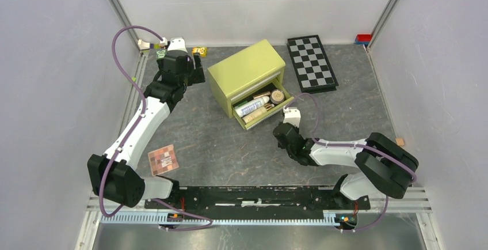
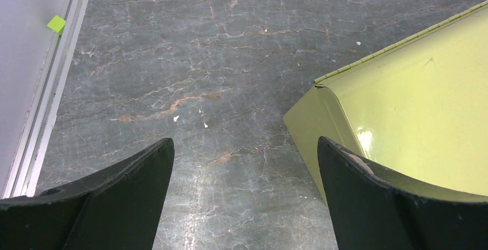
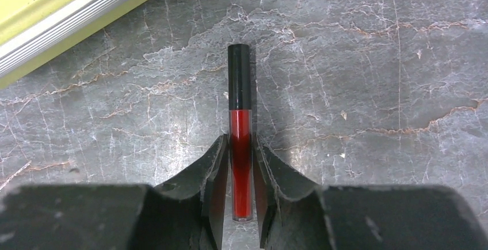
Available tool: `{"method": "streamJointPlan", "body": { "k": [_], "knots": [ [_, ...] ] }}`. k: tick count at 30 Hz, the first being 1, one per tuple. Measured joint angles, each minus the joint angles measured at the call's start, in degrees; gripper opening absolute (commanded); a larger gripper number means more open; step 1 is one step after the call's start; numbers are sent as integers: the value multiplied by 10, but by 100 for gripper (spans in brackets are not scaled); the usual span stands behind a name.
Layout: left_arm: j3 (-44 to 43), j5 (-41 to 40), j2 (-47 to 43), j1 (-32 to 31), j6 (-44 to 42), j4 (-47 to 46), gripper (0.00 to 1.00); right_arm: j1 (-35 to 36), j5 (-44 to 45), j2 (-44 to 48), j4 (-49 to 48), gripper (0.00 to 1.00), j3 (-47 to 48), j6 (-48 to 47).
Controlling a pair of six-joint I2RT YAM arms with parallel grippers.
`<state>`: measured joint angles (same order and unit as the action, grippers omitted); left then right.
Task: Organize the makeup
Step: Pick up the lipstick at the center of the board, then place the lipstick in the drawer.
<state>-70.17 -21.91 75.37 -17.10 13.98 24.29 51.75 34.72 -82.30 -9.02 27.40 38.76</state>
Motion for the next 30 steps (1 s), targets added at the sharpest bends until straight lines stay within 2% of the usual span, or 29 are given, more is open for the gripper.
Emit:
{"method": "streamJointPlan", "body": {
  "k": [5, 6, 8, 15, 22, 30],
  "knots": [
    [0, 0, 0, 0, 0, 0, 100, -36, -59, 6, -2, 28, 0, -19],
    [0, 0, 0, 0, 0, 0, 100, -45, -72, 7, -4, 22, 1, -22],
    [0, 0, 0, 0, 0, 0, 100, -62, -96, 6, 0, 1, 7, -28],
    [0, 0, 0, 0, 0, 0, 100, -91, -119, 29, 27, 0, 11, -31],
    [0, 0, 0, 0, 0, 0, 100, -99, -60, 123, 49, 0, 24, -2],
    [0, 0, 0, 0, 0, 0, 100, -99, -12, 146, -40, 0, 49, 119]
  ]
}}
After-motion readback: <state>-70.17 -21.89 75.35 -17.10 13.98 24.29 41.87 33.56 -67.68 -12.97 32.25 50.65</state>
